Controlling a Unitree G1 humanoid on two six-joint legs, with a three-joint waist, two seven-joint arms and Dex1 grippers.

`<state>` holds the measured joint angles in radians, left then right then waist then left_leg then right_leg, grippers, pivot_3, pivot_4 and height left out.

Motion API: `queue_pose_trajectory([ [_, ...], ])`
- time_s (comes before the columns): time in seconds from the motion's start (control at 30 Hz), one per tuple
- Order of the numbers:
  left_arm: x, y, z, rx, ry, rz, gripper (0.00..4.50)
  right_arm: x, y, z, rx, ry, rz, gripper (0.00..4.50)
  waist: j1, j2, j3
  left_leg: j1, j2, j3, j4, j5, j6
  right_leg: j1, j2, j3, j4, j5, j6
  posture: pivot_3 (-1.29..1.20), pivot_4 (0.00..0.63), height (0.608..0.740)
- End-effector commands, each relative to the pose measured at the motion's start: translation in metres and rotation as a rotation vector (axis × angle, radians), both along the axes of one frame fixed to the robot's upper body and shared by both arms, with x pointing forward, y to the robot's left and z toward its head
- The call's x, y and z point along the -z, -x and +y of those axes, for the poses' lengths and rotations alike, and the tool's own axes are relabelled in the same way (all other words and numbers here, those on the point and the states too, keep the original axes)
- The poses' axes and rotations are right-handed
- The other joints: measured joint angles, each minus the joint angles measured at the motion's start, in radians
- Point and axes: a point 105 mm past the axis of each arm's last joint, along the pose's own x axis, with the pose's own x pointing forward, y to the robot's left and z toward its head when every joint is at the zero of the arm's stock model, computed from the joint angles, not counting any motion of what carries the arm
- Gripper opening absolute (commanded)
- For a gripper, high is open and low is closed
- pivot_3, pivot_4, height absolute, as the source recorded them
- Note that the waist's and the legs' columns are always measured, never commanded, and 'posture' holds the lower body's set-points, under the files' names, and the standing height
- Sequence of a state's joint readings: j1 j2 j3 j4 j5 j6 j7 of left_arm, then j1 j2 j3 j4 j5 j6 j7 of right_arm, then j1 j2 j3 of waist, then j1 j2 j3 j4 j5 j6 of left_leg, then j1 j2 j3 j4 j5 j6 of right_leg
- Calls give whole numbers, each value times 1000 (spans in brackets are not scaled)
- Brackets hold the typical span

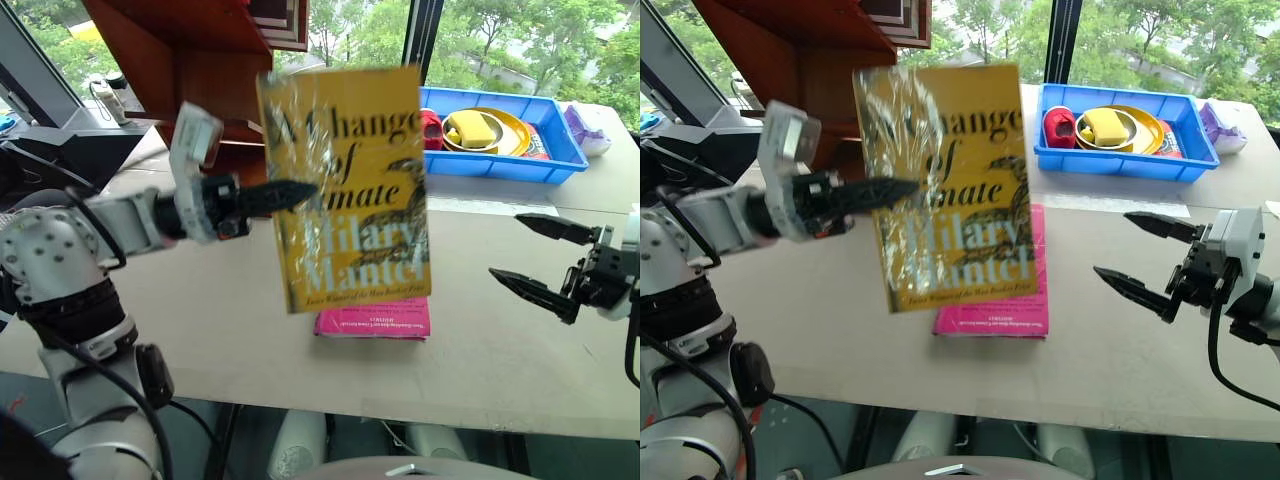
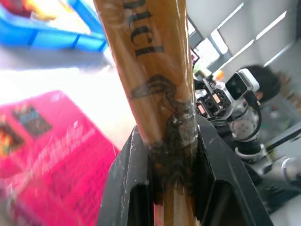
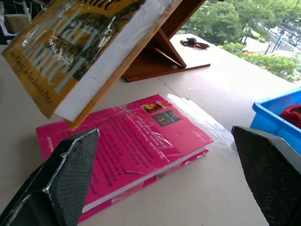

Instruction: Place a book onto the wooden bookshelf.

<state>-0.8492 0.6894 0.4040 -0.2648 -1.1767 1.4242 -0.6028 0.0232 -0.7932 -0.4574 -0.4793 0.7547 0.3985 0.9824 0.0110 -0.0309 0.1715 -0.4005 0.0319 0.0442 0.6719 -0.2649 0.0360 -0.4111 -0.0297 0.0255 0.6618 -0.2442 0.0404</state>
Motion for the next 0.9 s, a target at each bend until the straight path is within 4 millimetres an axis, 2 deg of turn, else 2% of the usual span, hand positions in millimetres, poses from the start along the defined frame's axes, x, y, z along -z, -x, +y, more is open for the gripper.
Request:
queue_pose_trajectory([
  [0.03,-61,-12,-6,-306,-254,-572,421,-20,-10,-13,18,-17,-87,4500,-6,2,0,2,-1,2,-1,0,0,0,0,2,1,0,0,0,150,740],
  [0.1,-83,-13,-6,-373,-409,-826,421,-26,-17,-14,13,-29,-111,4500,-13,3,1,2,-5,3,-3,2,-4,0,1,4,0,0,0,0,150,740],
  [0.17,-96,-10,-7,-380,-658,-1124,421,-31,-25,-13,-8,-45,-131,4500,-18,3,1,3,-6,2,-4,2,-4,0,1,4,-1,0,0,0,150,740],
  [0.23,-109,-12,-1,-377,-828,-1268,421,-32,-32,-10,-30,-59,-143,4500,-18,5,2,2,-6,3,-4,2,-4,-1,2,4,-1,0,0,0,150,740],
  [0.3,-112,-18,16,-367,-1006,-1310,421,-30,-39,-4,-54,-70,-153,4500,-18,3,3,1,-5,3,-2,0,0,-1,2,3,-1,-1,1,0,150,740],
  [0.37,-106,-25,34,-341,-1174,-1300,421,-29,-42,1,-77,-90,-165,4500,-24,5,4,0,-5,4,-2,0,0,-1,3,4,-1,-1,1,0,150,740],
  [0.5,-106,-36,64,-359,-1344,-1238,421,-32,-43,15,-134,-138,-193,4500,-22,5,4,0,-5,4,-2,0,0,-2,3,3,0,-1,2,0,150,740],
  [0.6,-95,-46,95,-370,-1483,-1095,421,-39,-42,22,-170,-180,-217,4500,-21,5,4,-2,-5,4,-1,0,0,-2,3,2,0,-1,2,0,150,740],
  [0.7,-75,-61,121,-372,-1547,-927,421,-50,-37,21,-183,-237,-247,4500,-20,5,4,-2,-5,4,-1,0,0,-2,2,2,0,-2,3,0,150,740],
  [0.77,-65,-73,129,-388,-1541,-873,421,-52,-34,20,-176,-247,-256,4500,-18,5,4,-2,-5,4,-1,0,0,-2,2,1,0,-2,3,0,150,740],
  [0.9,-49,-84,148,-375,-1578,-803,421,-58,-29,17,-168,-279,-270,4500,-24,5,4,-3,-2,3,0,0,0,-2,2,0,1,-2,3,0,150,740],
])
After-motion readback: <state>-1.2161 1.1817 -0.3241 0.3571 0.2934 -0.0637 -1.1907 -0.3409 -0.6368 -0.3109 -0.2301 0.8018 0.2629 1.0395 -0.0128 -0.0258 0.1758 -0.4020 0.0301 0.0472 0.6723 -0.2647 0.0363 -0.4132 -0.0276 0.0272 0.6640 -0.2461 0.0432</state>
